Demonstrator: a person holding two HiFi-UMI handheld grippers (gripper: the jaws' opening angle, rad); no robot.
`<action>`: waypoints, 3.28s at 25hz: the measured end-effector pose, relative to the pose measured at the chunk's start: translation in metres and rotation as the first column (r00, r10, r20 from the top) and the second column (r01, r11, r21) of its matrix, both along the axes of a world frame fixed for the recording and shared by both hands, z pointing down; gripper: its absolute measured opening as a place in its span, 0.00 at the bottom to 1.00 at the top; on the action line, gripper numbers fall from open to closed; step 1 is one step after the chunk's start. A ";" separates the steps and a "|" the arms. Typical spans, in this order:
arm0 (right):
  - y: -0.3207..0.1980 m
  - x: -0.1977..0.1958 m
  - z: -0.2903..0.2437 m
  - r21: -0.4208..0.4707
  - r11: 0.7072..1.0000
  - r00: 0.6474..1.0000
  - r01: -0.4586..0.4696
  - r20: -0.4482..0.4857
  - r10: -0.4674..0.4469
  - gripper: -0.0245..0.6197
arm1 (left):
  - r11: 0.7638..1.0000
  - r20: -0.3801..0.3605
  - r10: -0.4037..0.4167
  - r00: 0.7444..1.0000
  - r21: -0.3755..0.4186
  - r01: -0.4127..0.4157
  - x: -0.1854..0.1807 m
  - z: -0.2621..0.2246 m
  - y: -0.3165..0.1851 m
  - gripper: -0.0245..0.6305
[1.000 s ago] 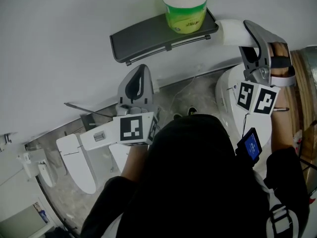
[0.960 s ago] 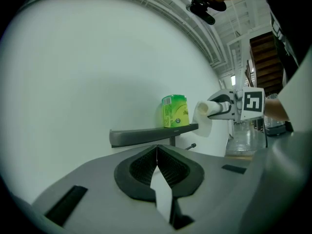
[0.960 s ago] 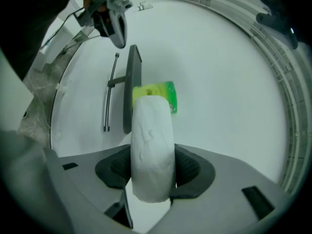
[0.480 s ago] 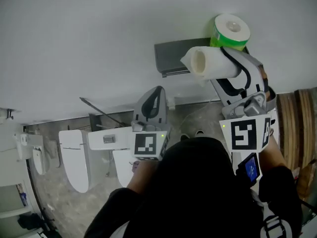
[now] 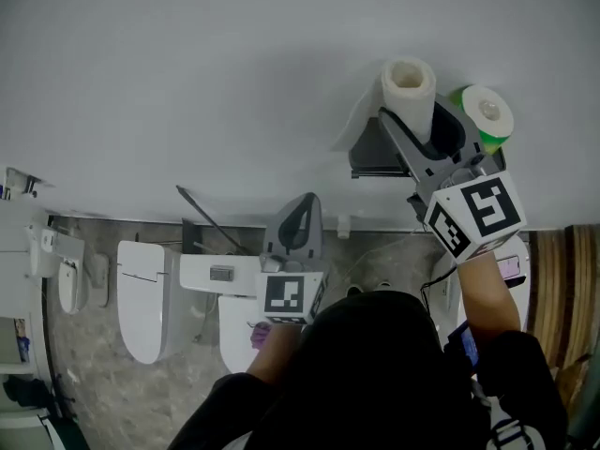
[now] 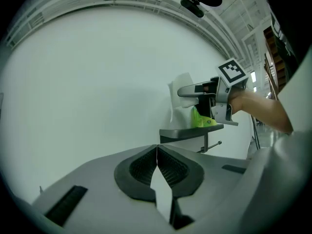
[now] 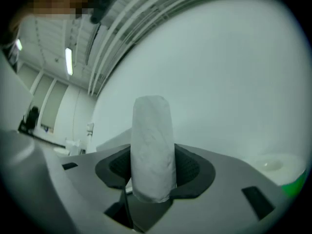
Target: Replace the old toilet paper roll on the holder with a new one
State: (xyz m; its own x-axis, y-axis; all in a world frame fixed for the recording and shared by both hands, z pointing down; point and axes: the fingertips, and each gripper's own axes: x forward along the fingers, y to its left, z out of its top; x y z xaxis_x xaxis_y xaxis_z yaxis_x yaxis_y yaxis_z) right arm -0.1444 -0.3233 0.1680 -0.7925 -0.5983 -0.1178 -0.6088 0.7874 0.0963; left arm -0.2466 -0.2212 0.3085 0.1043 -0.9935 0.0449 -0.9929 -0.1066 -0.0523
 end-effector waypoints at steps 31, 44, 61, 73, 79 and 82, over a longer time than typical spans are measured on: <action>-0.031 0.002 0.040 -0.215 0.972 0.996 -0.094 -0.010 0.094 0.40 | 0.999 -0.005 0.047 0.999 -0.025 -0.047 -0.004 0.015 -0.007 0.07; -0.011 0.017 0.050 -0.098 0.980 0.978 -0.173 -0.134 0.159 0.35 | 0.996 0.021 0.083 0.996 -0.035 -0.083 0.006 0.018 -0.015 0.07; -0.008 0.029 0.070 -0.149 0.969 0.964 -0.196 -0.212 0.163 0.41 | 0.994 0.007 0.097 0.995 -0.054 -0.096 0.011 0.019 -0.023 0.07; 0.025 0.066 0.084 -0.140 0.980 0.961 -0.143 -0.258 0.103 0.41 | 0.990 -0.007 0.112 0.994 -0.084 -0.112 0.023 0.021 -0.034 0.07; 0.030 0.100 0.084 -0.107 0.976 0.955 -0.188 -0.254 0.156 0.41 | 0.986 0.000 0.148 0.989 -0.079 -0.148 0.035 0.021 -0.041 0.07; 0.031 0.121 0.085 -0.105 0.969 0.946 -0.223 -0.262 0.189 0.41 | 0.982 -0.009 0.170 0.985 -0.077 -0.170 0.044 0.025 -0.039 0.07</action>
